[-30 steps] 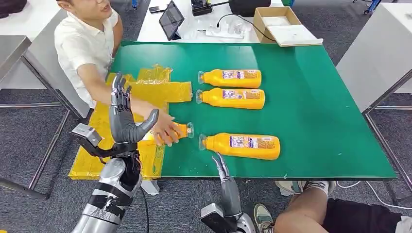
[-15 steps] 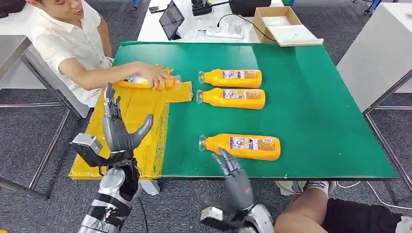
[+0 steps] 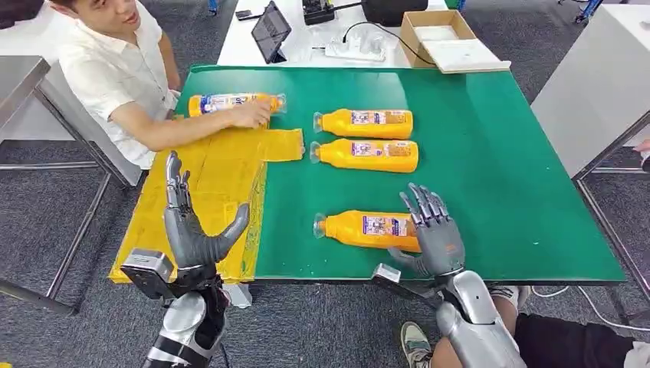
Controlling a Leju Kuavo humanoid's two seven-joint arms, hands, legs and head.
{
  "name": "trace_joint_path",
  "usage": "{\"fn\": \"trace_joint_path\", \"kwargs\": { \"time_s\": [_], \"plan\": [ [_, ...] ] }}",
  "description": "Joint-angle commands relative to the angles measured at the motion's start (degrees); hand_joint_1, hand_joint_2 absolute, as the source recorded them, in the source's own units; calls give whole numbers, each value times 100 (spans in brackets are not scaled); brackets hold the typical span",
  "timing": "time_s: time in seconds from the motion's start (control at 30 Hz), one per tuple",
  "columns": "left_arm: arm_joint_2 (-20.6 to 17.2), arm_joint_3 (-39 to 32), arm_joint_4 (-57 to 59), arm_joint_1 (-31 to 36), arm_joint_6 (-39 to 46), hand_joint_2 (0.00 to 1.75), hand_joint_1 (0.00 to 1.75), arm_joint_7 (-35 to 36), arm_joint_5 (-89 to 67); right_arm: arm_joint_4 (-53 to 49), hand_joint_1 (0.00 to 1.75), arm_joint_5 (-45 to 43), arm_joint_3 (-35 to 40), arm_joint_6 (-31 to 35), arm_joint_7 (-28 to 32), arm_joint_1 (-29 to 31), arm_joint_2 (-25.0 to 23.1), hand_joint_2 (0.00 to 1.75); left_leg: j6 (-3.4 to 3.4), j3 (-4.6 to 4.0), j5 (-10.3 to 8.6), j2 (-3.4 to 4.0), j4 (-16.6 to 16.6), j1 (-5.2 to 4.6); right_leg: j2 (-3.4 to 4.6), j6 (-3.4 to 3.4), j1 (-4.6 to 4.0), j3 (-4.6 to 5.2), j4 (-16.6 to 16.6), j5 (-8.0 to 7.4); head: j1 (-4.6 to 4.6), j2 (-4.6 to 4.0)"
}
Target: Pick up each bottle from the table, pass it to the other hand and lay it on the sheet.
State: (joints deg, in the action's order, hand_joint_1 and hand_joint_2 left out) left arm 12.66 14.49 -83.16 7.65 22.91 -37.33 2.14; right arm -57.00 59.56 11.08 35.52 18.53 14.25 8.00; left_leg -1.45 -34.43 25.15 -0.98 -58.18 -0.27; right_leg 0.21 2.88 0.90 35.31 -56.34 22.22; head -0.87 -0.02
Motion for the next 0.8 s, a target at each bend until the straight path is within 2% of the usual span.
{"fn": "trace_joint_path", "kwargs": {
  "time_s": [0.03,0.2,0.3,0.4,0.6,0.8],
  "plan": [
    [-85,119,78,84,36,175,0,15,11,484,0,-4,182,56,-44,344,48,175,8,22,10,15,5,2,7,-9,-3,-19,5,7,0,0],
    [-35,116,81,76,38,175,0,-1,-6,833,0,33,309,-394,-369,554,171,175,6,9,6,11,2,-1,6,-7,1,-10,4,4,0,0],
    [-21,167,118,111,-23,175,0,12,-6,1574,0,-10,362,-821,-529,1022,158,175,5,7,6,12,2,-4,10,-7,4,-9,5,1,0,0],
    [-25,252,241,161,-131,175,0,83,17,2269,0,-456,213,-1144,-304,1320,46,175,6,8,5,16,1,-4,13,-7,3,-9,5,-1,-2,0],
    [-87,381,271,176,-311,175,0,199,58,2794,0,-852,84,-1442,-113,1322,-35,175,7,23,7,9,6,1,4,-9,-2,-25,11,4,-2,0],
    [-91,415,249,171,-379,175,0,232,78,2888,0,-963,80,-1657,-61,1351,-8,175,2,8,3,3,3,-3,2,-2,3,-10,4,2,0,0]
  ]
}}
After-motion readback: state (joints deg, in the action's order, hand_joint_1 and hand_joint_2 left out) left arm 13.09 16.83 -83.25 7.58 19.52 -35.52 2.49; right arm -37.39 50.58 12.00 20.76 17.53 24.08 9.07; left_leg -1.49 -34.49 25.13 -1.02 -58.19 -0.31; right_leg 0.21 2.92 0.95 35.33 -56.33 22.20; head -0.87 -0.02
